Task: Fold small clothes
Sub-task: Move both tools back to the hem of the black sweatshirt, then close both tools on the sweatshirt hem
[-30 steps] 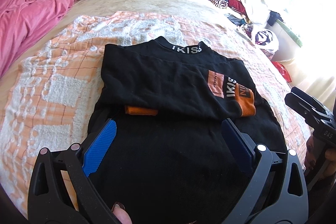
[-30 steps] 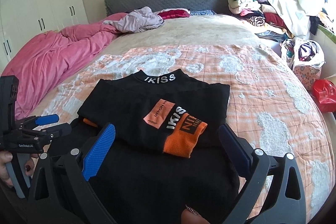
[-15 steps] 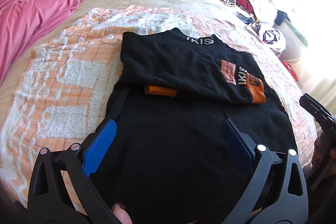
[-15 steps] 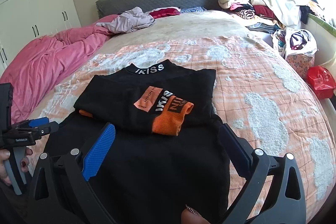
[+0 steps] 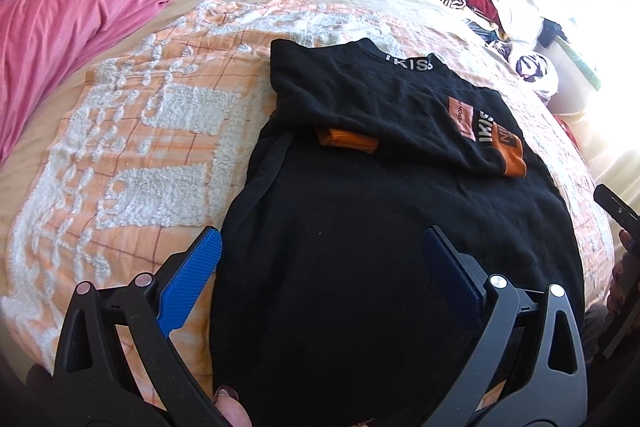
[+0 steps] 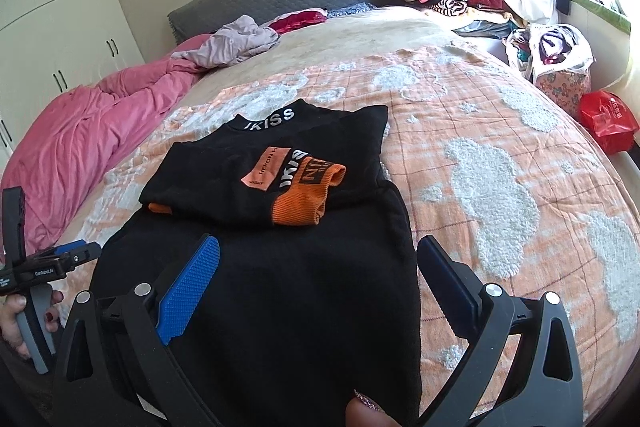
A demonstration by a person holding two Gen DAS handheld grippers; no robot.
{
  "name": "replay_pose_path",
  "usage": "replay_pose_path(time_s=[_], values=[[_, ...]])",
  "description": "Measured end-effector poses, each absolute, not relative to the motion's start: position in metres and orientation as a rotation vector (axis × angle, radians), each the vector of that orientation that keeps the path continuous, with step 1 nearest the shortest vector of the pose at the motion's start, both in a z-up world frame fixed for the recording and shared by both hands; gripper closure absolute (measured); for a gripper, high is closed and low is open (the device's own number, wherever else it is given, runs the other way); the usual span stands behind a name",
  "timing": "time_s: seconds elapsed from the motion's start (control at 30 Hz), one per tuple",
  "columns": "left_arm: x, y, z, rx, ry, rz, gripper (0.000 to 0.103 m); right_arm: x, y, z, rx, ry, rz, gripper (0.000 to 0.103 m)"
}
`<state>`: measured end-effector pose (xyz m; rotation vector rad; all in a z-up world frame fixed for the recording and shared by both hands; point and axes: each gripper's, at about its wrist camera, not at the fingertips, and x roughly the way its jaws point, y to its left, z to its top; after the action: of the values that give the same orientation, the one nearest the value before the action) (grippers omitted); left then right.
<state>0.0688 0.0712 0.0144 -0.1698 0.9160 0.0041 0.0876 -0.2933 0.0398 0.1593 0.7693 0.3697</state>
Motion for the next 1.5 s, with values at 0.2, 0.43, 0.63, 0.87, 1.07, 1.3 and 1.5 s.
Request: replay_pose_path(time_s=[0.2,0.43,0.63,0.87,1.07,1.3,1.5], values=[[0.054,0.09,0.006,-0.16,0.94,0.031,0.009,0.081,-0.301,0.02,0.19,0.839,0.362,0.005],[0.037,0.108,-0.009,-0.176,0.987,0.04,0.009,0.069,-0.309,0.008,0.212,0.877,0.342,0.005],[0.026,0.109,-0.015,-0.179,0.997,0.02,0.01,0.057,-0.313,-0.001,0.201,0.922,0.318,0.005],[0.015,0.109,-0.018,-0.204,1.007,-0.016,0.015,0.042,-0.312,-0.01,0.15,0.969,0.316,0.005],[0.009,0.105,-0.027,-0.208,1.042,-0.045,0.02,0.032,-0.31,-0.018,0.12,1.007,0.336,0.005],[-0.009,0.098,-0.046,-0.203,1.105,-0.091,0.029,0.015,-0.314,-0.02,0.089,1.029,0.393,0.005],[-0.017,0.101,-0.047,-0.216,1.111,-0.106,0.029,0.0,-0.313,-0.02,0.053,1.045,0.424,0.031]])
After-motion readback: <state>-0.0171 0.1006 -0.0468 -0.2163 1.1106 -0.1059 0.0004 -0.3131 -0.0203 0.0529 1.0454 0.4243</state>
